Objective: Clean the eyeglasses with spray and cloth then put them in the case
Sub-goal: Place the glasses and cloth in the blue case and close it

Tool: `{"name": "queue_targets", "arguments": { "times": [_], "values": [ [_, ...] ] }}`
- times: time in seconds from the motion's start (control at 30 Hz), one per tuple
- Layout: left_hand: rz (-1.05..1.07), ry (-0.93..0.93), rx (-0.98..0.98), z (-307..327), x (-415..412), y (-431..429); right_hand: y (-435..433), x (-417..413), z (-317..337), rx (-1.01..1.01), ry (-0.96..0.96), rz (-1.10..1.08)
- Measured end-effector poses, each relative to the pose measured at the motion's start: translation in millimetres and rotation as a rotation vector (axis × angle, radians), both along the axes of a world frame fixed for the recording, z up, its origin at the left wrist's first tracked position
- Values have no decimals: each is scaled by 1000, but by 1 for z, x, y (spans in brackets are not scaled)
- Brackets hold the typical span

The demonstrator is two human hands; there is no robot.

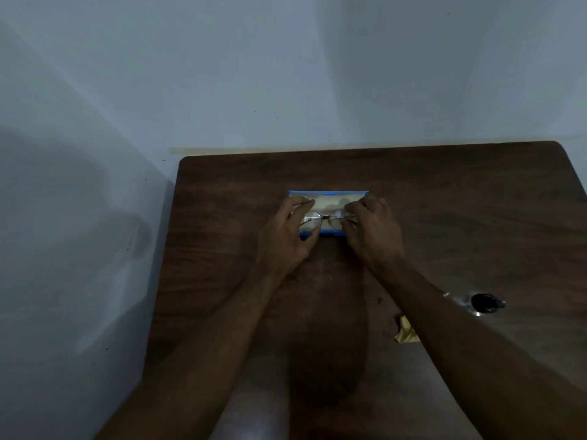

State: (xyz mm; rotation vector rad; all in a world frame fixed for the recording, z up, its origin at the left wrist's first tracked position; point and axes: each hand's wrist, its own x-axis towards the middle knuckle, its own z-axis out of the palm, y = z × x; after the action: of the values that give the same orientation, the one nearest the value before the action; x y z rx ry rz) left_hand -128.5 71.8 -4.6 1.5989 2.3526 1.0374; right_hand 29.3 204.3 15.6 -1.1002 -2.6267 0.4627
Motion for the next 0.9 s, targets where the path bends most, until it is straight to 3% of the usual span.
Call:
{"name": "queue_targets", "arguments": {
  "times": [0.4,0.6,0.9],
  "values": [
    [87,-37,37,3,9,-18,-11,7,5,-87,36,-11],
    [57,-203,67,16,71,-42,-58,64,18,-54,177,-74],
    [-61,-469,-179,8,167,-56,-124,177,8,-211,-22,-224]
  ]
}}
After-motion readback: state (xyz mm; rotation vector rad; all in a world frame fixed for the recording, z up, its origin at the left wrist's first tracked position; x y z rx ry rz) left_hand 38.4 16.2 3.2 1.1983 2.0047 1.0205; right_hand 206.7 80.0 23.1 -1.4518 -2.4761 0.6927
